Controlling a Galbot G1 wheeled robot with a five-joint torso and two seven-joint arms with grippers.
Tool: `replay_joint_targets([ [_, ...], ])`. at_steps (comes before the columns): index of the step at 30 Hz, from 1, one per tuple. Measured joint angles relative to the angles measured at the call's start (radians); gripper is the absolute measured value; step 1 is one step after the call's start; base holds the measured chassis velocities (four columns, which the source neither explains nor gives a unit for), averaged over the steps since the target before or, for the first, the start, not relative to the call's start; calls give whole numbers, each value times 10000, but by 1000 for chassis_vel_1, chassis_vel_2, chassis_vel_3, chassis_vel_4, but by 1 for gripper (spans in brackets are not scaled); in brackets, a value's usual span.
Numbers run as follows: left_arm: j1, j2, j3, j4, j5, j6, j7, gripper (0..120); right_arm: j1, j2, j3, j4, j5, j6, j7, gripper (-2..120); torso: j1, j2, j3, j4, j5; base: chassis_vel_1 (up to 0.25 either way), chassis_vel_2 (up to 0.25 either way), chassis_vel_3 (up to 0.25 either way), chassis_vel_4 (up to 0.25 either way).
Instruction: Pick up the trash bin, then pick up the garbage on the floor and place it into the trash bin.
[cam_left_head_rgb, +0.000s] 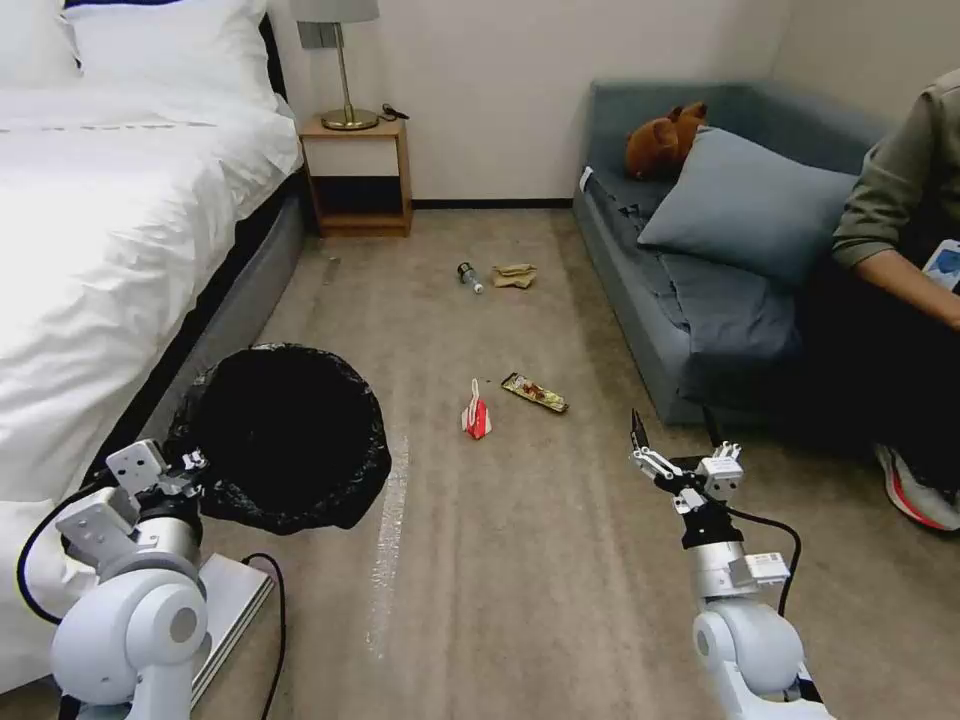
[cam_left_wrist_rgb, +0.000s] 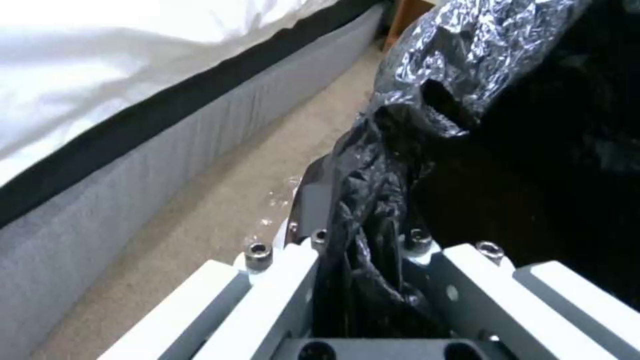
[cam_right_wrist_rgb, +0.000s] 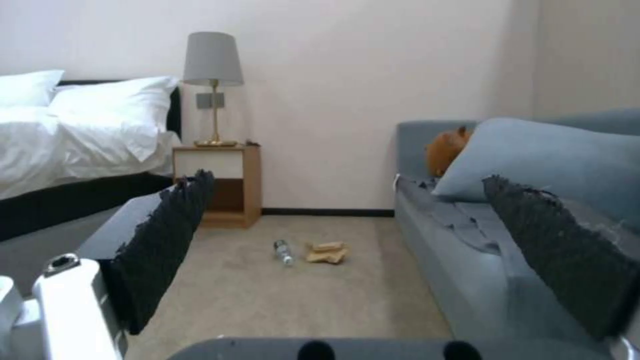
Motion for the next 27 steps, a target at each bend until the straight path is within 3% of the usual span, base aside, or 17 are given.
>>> replay_joint_targets([
  [15, -13, -80, 102, 201, 2, -36, 1, 3, -68, 72, -92, -262, -66, 60, -294, 100, 0, 0, 0, 1, 0, -5, 4, 4, -2],
  [27, -154, 25, 78, 358, -98, 74, 8, 3, 61, 60, -151, -433, -105, 45, -296, 100, 0, 1, 0, 2, 1, -104, 115, 112, -114],
])
